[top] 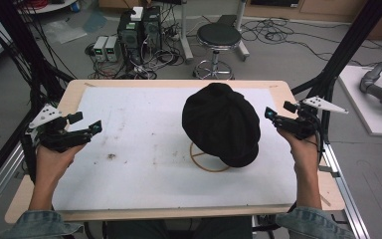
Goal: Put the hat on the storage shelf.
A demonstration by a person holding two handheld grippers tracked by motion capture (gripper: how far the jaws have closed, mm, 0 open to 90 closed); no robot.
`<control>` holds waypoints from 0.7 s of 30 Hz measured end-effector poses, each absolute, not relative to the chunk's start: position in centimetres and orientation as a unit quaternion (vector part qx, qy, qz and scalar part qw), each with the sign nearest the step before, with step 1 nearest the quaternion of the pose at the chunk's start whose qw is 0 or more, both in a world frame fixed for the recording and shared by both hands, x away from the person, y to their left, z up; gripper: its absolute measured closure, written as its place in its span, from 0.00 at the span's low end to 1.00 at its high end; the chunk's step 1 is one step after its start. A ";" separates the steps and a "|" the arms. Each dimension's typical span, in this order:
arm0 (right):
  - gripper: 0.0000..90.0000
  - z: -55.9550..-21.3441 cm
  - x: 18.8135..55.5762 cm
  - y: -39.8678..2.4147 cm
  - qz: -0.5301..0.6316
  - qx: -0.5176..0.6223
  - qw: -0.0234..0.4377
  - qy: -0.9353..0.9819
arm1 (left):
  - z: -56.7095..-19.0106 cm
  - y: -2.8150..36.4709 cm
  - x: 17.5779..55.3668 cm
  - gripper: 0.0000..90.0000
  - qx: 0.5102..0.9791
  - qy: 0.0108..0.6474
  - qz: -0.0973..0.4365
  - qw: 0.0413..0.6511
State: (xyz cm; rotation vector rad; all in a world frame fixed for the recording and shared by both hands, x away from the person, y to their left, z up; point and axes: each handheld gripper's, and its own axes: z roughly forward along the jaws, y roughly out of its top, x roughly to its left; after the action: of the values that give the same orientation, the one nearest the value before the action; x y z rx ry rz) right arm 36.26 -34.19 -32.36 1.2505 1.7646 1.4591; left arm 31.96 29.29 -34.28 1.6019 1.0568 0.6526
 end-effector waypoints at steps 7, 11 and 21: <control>0.14 -33.6 36.5 -34.7 0.523 0.483 0.257 0.653 | -34.4 29.1 32.3 0.22 0.672 0.442 0.269 0.530; 0.14 -33.8 36.5 -34.9 0.521 0.486 0.257 0.653 | -34.5 29.1 32.4 0.22 0.672 0.442 0.268 0.530; 0.14 -34.0 36.1 -34.7 0.507 0.487 0.255 0.664 | -34.5 28.8 32.9 0.22 0.675 0.439 0.270 0.528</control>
State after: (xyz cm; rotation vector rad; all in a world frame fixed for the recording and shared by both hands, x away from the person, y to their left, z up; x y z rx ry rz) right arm 36.08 -34.72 -33.96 1.3217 1.8045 1.3762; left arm 32.87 28.81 -34.48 1.6115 1.0496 0.6439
